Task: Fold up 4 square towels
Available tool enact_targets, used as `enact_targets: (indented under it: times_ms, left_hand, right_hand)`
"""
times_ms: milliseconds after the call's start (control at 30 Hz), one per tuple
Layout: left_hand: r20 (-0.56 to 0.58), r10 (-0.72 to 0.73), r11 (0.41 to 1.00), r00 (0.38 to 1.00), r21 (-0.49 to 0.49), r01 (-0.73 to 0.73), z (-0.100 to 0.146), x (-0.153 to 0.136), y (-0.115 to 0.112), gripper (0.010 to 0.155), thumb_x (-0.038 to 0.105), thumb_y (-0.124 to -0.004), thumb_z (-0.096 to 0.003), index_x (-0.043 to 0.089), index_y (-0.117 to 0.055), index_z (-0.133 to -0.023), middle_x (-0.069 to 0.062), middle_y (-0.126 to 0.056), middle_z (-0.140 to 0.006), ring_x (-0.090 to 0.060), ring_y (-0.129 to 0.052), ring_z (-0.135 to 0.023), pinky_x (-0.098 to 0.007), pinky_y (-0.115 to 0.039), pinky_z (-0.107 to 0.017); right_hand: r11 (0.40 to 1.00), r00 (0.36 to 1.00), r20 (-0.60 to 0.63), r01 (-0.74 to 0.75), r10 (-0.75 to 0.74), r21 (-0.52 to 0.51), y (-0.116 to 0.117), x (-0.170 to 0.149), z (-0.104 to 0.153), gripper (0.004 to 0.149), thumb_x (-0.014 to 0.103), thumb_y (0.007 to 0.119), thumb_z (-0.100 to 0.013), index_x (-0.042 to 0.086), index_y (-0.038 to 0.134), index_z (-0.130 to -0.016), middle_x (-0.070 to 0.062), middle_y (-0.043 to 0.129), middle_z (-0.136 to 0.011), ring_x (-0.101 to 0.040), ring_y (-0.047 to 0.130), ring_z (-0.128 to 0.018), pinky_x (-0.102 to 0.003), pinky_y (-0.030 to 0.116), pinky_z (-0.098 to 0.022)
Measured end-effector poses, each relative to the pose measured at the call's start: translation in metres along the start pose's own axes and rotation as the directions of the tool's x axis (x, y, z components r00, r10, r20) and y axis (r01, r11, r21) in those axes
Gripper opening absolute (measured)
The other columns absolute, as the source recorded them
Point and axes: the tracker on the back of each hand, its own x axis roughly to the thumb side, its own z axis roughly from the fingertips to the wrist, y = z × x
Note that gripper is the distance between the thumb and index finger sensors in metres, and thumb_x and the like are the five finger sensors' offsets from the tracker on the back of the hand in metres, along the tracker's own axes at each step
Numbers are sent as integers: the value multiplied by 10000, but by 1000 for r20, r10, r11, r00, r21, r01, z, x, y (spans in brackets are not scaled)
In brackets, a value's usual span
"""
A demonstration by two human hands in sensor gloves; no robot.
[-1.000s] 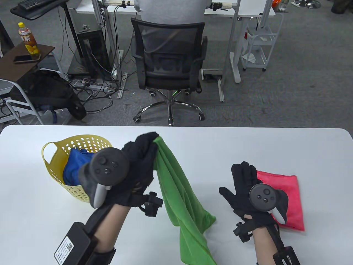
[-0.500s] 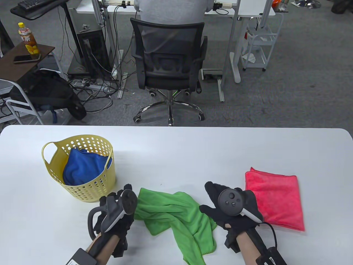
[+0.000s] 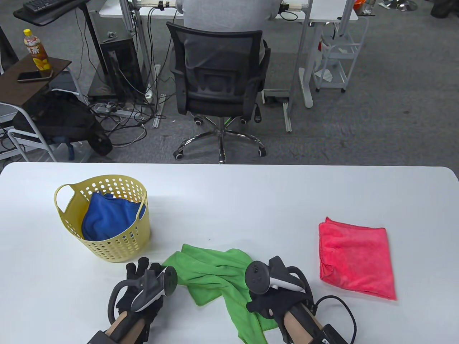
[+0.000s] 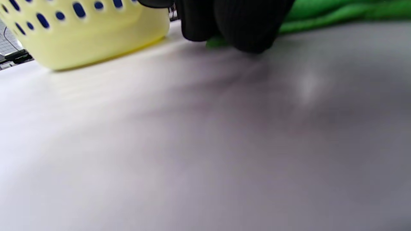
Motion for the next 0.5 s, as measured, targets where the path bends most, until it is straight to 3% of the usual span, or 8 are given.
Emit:
enact_targets:
  times_ms: [233,400,467,500]
  left_hand:
    - [-9,35,999,999,22,-34,-9,-4,3,469,421,-801,-476,385,-719,-936,63,-770,-1011,-228,-530,-1147,-532,-379,-897]
    - [11,70,997,997,30,-70,-10,-5,3,410,387,-748,-501,378,-726,-911,36,-747,-1034,-250,-481,-1164,-541,-343,-902]
    - [44,151,987,988,44,-153,-3,-11,16,411,372,-713,-508,405,-689,-916,67,-723,-1102,-289,-485,-1178,-553,-350,-900]
    - [88,231,962,969,125,-241,5,-16,34,410,361,-718,-501,403,-695,-909,76,-778,-1073,-274,-572,-1162,-559,-391,-892]
  right_hand:
    - [999,999,-10,46,-46,-10,-1,-10,-1,558,408,823,-504,33,828,-917,-241,949,-751,-397,936,-514,-664,648,-580]
    - [997,998,-6,69,-69,-30,-7,-14,4,569,418,797,-514,26,822,-924,-253,941,-763,-409,931,-529,-675,633,-587]
    - [995,996,6,87,-87,-55,-13,-15,9,574,424,781,-521,25,816,-931,-261,933,-779,-417,927,-546,-681,622,-594]
    - [991,995,17,103,-102,-80,-18,-17,12,578,426,777,-523,23,811,-936,-263,927,-791,-423,924,-559,-684,617,-597]
